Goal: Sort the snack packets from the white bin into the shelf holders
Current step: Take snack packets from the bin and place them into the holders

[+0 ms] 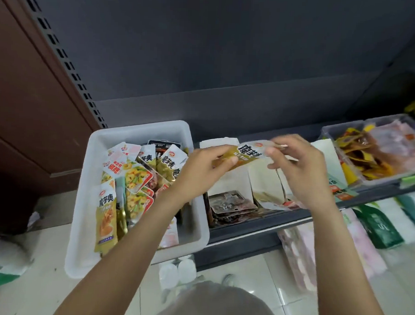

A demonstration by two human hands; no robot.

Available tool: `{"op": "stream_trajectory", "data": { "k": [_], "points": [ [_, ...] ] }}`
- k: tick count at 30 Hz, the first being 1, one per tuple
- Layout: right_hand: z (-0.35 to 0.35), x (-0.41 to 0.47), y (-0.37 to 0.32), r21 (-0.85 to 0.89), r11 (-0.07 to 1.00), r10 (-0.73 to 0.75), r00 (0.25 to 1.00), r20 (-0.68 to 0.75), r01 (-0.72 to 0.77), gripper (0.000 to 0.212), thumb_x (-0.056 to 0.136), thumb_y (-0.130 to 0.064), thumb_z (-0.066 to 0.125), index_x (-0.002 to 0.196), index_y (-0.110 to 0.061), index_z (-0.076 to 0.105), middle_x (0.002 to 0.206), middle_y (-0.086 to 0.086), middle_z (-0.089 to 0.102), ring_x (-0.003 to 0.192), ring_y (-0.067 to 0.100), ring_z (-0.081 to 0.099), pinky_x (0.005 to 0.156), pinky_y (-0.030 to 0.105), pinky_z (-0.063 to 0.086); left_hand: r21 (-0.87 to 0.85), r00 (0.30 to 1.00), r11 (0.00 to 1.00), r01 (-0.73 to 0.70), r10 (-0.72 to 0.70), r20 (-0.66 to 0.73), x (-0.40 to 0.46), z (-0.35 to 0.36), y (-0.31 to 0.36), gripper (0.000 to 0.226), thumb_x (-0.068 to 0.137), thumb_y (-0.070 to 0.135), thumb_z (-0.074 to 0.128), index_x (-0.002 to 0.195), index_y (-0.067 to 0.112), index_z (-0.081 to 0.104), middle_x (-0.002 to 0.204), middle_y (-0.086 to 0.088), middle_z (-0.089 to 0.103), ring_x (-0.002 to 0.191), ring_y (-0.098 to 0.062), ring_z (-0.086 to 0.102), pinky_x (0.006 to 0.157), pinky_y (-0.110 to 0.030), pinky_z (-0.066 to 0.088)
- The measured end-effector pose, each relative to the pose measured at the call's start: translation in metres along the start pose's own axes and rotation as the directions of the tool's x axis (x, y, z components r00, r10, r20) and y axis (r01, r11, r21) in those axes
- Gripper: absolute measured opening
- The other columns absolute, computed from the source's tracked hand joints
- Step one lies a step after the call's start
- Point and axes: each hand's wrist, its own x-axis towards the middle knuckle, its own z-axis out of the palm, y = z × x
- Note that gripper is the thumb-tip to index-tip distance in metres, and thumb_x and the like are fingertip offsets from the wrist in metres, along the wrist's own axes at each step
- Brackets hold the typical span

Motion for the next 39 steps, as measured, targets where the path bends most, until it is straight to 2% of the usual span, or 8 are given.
{"op": "stream_trajectory", "data": {
  "k": [6, 18, 21, 25, 29, 32, 36, 39],
  "points": [
    [-0.058, -0.026, 0.041, -0.344, 0.934, -0.143, 0.983, -0.117, 0.095, 0.012, 0.092, -0.01, 0.061, 0.099, -0.009, 0.071, 0.093, -0.001, 0.071, 0.083, 0.007, 0.063, 0.073, 0.011, 0.046, 0.254, 0.967, 0.935, -0.247, 0.221, 0.126, 0.043, 0.072, 0.004, 0.021, 0.09, 0.018, 0.061, 0.108, 0.013, 0.07, 0.105, 0.0, 0.069, 0.094, -0.021, 0.062, 0.074, -0.031, 0.046],
    [-0.057, -0.034, 0.096, -0.658, 0.739, -0.07, 0.988, 0.137, 0.144, 0.029, 0.079, 0.003, 0.07, 0.092, -0.022, 0.076, 0.089, -0.004, 0.074, 0.075, 0.02, 0.07, 0.055, 0.022, 0.047, 0.425, 0.913, 0.878, -0.219, 0.031, 0.407, 0.044, 0.109, -0.012, 0.027, 0.094, 0.028, 0.055, 0.12, 0.031, 0.064, 0.112, 0.006, 0.069, 0.096, -0.016, 0.064, 0.082, -0.032, 0.051],
    [-0.05, -0.033, 0.096, -0.671, 0.709, -0.022, 0.957, 0.289, 0.219, 0.033, 0.081, 0.003, 0.068, 0.097, -0.024, 0.076, 0.092, -0.003, 0.075, 0.079, 0.019, 0.071, 0.058, 0.022, 0.048, 0.445, 0.858, 0.863, -0.239, -0.027, 0.512, 0.041, 0.109, -0.015, 0.029, 0.095, 0.028, 0.053, 0.122, 0.028, 0.062, 0.114, 0.003, 0.068, 0.104, -0.021, 0.058, 0.094, -0.033, 0.041],
    [-0.044, -0.035, 0.11, -0.725, 0.64, 0.127, 0.895, 0.428, 0.256, 0.042, 0.09, -0.005, 0.057, 0.112, -0.039, 0.068, 0.104, -0.006, 0.071, 0.093, 0.019, 0.065, 0.071, 0.028, 0.052, 0.389, 0.806, 0.894, -0.221, -0.057, 0.589, 0.035, 0.102, -0.023, 0.031, 0.096, 0.026, 0.049, 0.124, 0.027, 0.061, 0.118, 0.007, 0.066, 0.103, -0.012, 0.06, 0.115, -0.026, 0.01],
    [-0.037, -0.036, 0.114, -0.73, 0.618, 0.212, 0.832, 0.513, 0.293, 0.052, 0.086, 0.0, 0.056, 0.121, -0.037, 0.062, 0.108, -0.002, 0.067, 0.101, 0.019, 0.057, 0.087, 0.032, 0.047, 0.351, 0.853, 0.925, -0.147, -0.061, 0.518, 0.029, 0.093, -0.024, 0.03, 0.097, 0.026, 0.047, 0.124, 0.032, 0.06, 0.121, 0.008, 0.065, 0.122, -0.013, 0.049, 0.115, -0.028, 0.019],
    [-0.045, -0.033, 0.094, -0.669, 0.694, 0.18, 0.835, 0.519, 0.266, 0.054, 0.082, 0.006, 0.056, 0.125, -0.027, 0.062, 0.117, -0.001, 0.066, 0.109, 0.017, 0.056, 0.092, 0.033, 0.049, 0.321, 0.909, 0.942, -0.095, -0.049, 0.413, 0.019, 0.077, -0.018, 0.029, 0.096, 0.023, 0.049, 0.122, 0.031, 0.062, 0.118, 0.009, 0.065, 0.112, -0.01, 0.053, 0.093, -0.024, 0.04],
    [-0.038, -0.018, 0.051, -0.518, 0.832, 0.005, 0.93, 0.367, 0.199, 0.047, 0.085, 0.007, 0.053, 0.119, -0.023, 0.066, 0.116, -0.001, 0.066, 0.107, 0.015, 0.059, 0.089, 0.033, 0.052, 0.201, 0.998, 0.98, -0.006, -0.006, 0.061, -0.006, 0.043, -0.016, 0.024, 0.093, 0.026, 0.054, 0.114, 0.027, 0.066, 0.101, 0.013, 0.069, 0.096, -0.003, 0.06, 0.085, -0.023, 0.048],
    [-0.004, -0.004, 0.022, -0.335, 0.914, -0.088, 0.917, 0.39, 0.23, 0.04, 0.088, 0.005, 0.051, 0.113, -0.022, 0.069, 0.109, -0.007, 0.069, 0.1, 0.008, 0.062, 0.089, 0.023, 0.049, 0.182, 0.964, 0.978, 0.101, -0.051, -0.261, -0.031, 0.013, -0.028, 0.022, 0.09, 0.031, 0.05, 0.104, 0.025, 0.066, 0.086, 0.013, 0.065, 0.081, -0.001, 0.059, 0.073, -0.016, 0.047]
  ]
}}
